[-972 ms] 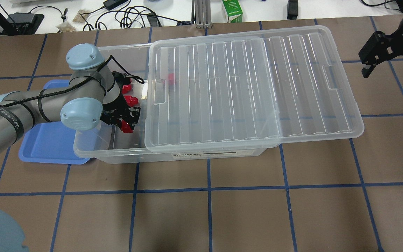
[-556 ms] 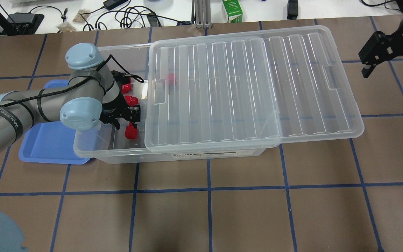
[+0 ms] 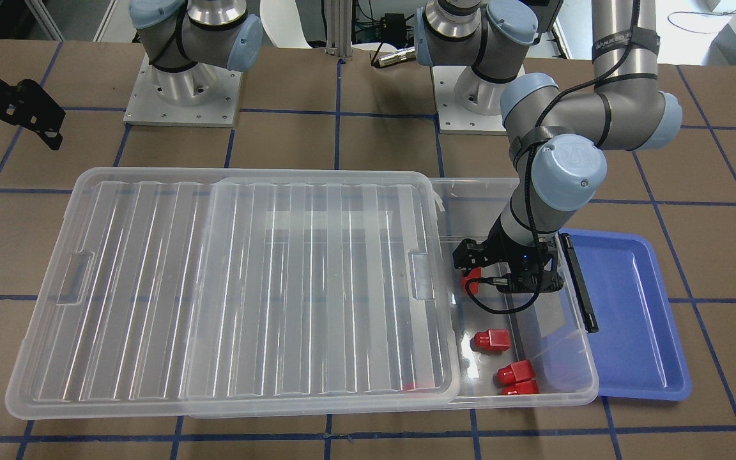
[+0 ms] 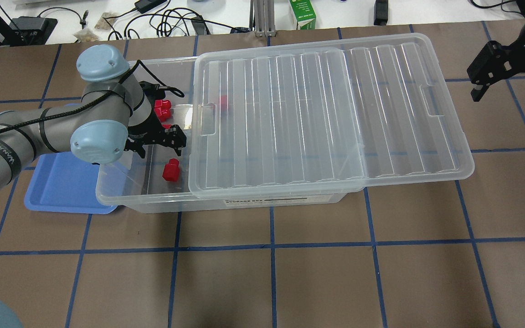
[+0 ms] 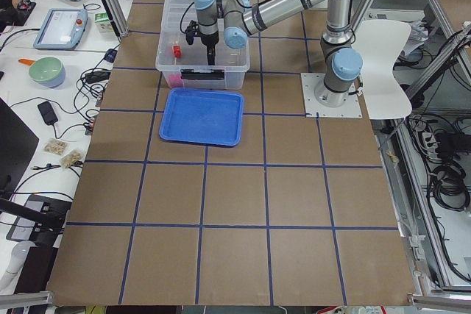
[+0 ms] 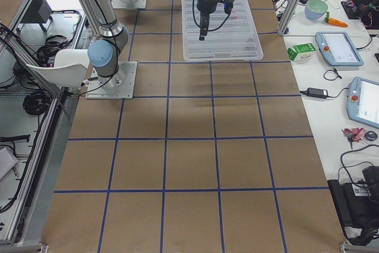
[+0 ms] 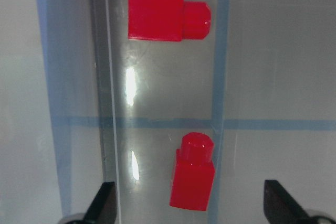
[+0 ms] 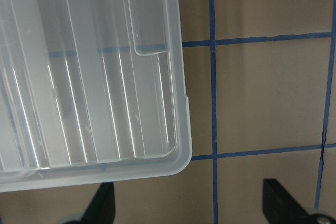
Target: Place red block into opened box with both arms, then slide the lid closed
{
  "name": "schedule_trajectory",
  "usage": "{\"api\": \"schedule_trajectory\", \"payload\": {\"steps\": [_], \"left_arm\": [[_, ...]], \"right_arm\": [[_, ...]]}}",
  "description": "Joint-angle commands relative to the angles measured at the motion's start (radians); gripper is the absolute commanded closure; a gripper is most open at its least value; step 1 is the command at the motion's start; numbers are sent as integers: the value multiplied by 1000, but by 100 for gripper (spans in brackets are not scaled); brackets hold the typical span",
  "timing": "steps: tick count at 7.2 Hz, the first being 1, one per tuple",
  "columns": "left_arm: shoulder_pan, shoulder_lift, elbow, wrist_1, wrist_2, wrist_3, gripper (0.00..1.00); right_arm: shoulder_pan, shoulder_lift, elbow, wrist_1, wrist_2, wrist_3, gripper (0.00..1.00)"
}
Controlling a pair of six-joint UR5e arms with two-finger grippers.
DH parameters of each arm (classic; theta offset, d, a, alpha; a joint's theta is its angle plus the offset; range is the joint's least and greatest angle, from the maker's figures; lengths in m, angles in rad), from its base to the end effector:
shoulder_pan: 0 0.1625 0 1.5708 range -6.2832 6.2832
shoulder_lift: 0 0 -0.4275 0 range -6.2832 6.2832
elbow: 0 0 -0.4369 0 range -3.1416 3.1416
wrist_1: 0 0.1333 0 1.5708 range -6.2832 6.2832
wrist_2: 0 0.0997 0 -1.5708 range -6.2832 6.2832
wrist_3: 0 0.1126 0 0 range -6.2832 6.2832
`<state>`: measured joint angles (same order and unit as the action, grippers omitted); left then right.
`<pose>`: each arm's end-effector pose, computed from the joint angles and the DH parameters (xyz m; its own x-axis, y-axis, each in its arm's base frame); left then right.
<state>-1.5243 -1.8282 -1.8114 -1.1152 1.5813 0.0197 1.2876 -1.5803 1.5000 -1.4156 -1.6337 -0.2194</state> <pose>-0.1047 -0.5930 0.2505 -0.9996 -0.0264 -0.0097 -0.0268 0.9987 0.0426 -0.0248 -0.5369 0.5055 -0.9972 0.0594 0.0449 0.0631 0.9942 0.0867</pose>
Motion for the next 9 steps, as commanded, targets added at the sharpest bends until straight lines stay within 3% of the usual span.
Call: {"api": "schedule_trajectory", "payload": {"steps": [1,3,4,7,9], "left_arm": [[-4,42,175,-264,2,-3,0],[-40,96,309,-426,9,-41,0],[-68,128,340,-434,25,-47,0],[-73,179,324,-436,34,-47,0],[-50,187,320,-422,26,-32,0]], "right_arm": [[-1,0,2,1,-2,0,0],[1,0,9,1,-3,2,0],[-1,5,9,3,-3,0,0],[-43,68,9,-2,3,-20,0],[-54,149,11,-83,-1,-21,0]]}}
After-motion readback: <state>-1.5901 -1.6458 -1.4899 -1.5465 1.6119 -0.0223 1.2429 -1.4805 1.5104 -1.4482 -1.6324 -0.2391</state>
